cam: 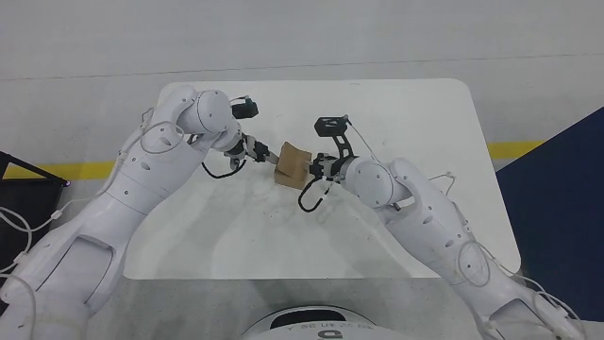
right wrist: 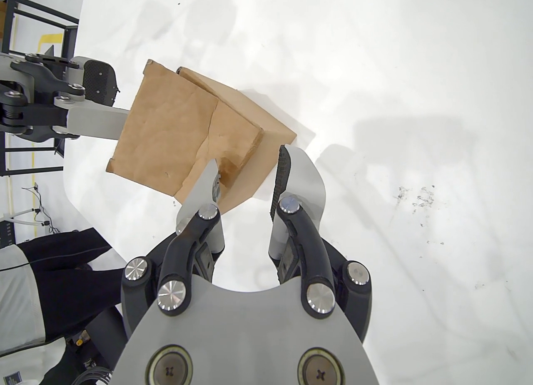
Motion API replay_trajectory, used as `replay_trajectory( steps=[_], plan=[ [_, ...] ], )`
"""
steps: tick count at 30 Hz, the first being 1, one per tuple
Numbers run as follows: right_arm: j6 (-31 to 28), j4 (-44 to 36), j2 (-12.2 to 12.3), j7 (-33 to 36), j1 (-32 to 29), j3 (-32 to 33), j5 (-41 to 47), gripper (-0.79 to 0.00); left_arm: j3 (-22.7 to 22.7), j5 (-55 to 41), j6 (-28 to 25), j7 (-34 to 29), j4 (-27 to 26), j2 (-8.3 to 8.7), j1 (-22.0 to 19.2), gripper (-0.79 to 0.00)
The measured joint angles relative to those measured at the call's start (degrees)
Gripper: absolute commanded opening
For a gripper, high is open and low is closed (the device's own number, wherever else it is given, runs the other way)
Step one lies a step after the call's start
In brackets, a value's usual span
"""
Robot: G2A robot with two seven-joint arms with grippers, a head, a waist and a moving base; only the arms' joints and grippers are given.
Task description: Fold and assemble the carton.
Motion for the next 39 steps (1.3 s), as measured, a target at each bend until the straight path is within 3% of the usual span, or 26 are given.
replay_trajectory(
  steps=[15,39],
  plan=[
    [0.4,-0.4,-0.2,0.3,-0.8,0.2,-1.7,-0.551,0.3,-0.1,0.3,0.3,0.5,0.21,0.5,0.000],
    [-0.4,-2.3,-0.3,0.8,-2.5,1.3,-3.1,-0.557,-2.6,-1.1,1.7,1.7,-2.6,2.61,3.0,0.000]
  ],
)
